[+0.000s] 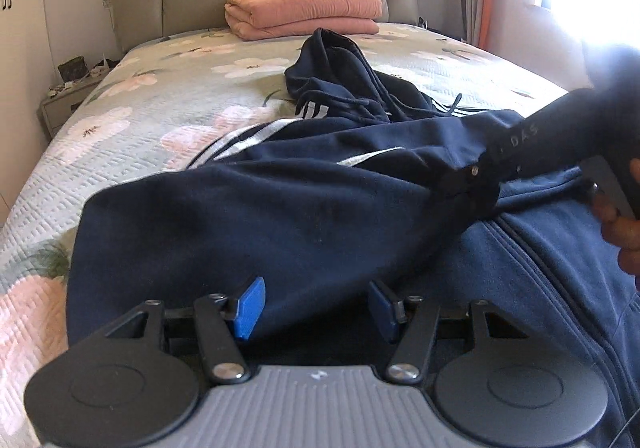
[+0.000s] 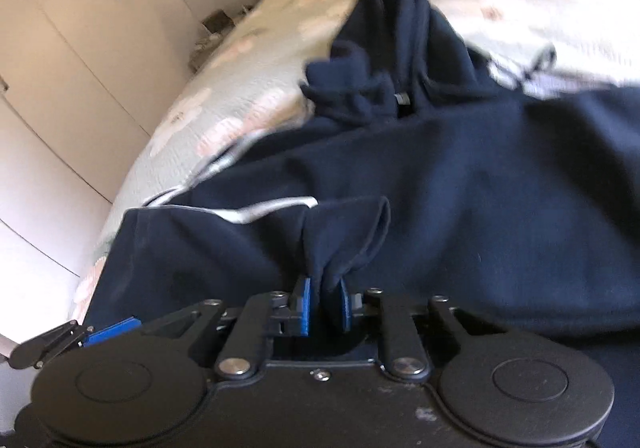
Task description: Fold large clothes
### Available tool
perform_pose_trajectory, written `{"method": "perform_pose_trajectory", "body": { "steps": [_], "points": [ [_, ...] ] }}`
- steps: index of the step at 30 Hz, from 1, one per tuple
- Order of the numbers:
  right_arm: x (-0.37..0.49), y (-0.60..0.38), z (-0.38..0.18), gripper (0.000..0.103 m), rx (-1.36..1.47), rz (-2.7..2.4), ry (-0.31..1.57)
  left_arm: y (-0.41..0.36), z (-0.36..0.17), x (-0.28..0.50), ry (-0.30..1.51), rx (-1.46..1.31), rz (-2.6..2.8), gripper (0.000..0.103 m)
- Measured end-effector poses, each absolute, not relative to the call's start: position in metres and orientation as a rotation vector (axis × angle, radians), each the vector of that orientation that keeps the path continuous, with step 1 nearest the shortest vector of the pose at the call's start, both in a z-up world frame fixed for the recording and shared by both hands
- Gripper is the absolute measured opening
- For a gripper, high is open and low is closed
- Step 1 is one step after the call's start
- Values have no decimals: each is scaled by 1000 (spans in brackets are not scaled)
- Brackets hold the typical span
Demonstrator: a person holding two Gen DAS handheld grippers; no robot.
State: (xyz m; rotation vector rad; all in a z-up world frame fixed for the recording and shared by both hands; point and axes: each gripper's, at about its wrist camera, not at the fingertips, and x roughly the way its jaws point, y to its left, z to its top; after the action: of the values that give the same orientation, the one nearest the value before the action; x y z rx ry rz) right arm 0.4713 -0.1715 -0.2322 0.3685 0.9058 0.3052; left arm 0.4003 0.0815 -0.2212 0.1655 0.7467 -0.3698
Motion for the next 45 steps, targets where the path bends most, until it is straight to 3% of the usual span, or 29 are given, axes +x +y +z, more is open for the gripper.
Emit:
{"method": "perform_pose_trajectory", "body": {
  "steps": [7, 12, 13, 14, 15, 16, 19, 20, 22, 26, 30, 31, 33, 34, 37, 39, 41, 45],
  "points": [
    [443, -198, -143, 15, 129, 174, 611, 81, -191, 404, 670, 123, -361, 60],
    [437, -267, -125, 18, 95, -61, 579, 67, -190, 430, 667, 20, -388, 61],
    [440, -280, -134, 32, 100, -98, 609, 63, -195, 438, 689, -6, -398, 61],
    [445, -294, -147, 61, 119, -125, 655, 60, -202, 445, 718, -32, -405, 61],
    [451, -305, -162, 79, 127, -143, 708, 57, -210, 453, 753, -51, -404, 61],
    [453, -313, -178, 86, 114, -187, 743, 55, -219, 458, 782, -59, -393, 60],
    [447, -329, -209, 75, 82, -318, 785, 55, -229, 458, 790, -47, -385, 58],
    [443, -332, -211, 62, 129, -294, 784, 55, -226, 455, 783, -38, -394, 59],
    [439, -328, -209, 46, 196, -200, 771, 54, -223, 452, 774, -26, -402, 59],
    [448, -276, -201, 37, 85, -34, 707, 43, -225, 457, 778, 8, -393, 57],
    [484, -247, -239, 31, -12, 38, 850, 33, -237, 458, 785, 96, -343, 51],
    [488, -251, -251, 24, -27, 26, 888, 34, -237, 456, 778, 107, -342, 48],
    [479, -270, -250, 22, -17, 3, 841, 39, -238, 452, 770, 139, -318, 39],
    [475, -281, -246, 0, -10, -65, 835, 45, -237, 450, 768, 135, -314, 33],
    [461, -320, -240, 0, 102, -137, 852, 64, -235, 442, 776, 102, -291, 22],
    [450, -322, -229, 0, 89, -174, 847, 71, -227, 433, 765, 73, -298, 22],
    [439, -309, -216, 10, 74, -125, 807, 75, -216, 426, 749, 14, -330, 23],
    [435, -267, -207, 17, -17, -25, 774, 65, -214, 423, 767, 75, -315, 24]
  ]
}}
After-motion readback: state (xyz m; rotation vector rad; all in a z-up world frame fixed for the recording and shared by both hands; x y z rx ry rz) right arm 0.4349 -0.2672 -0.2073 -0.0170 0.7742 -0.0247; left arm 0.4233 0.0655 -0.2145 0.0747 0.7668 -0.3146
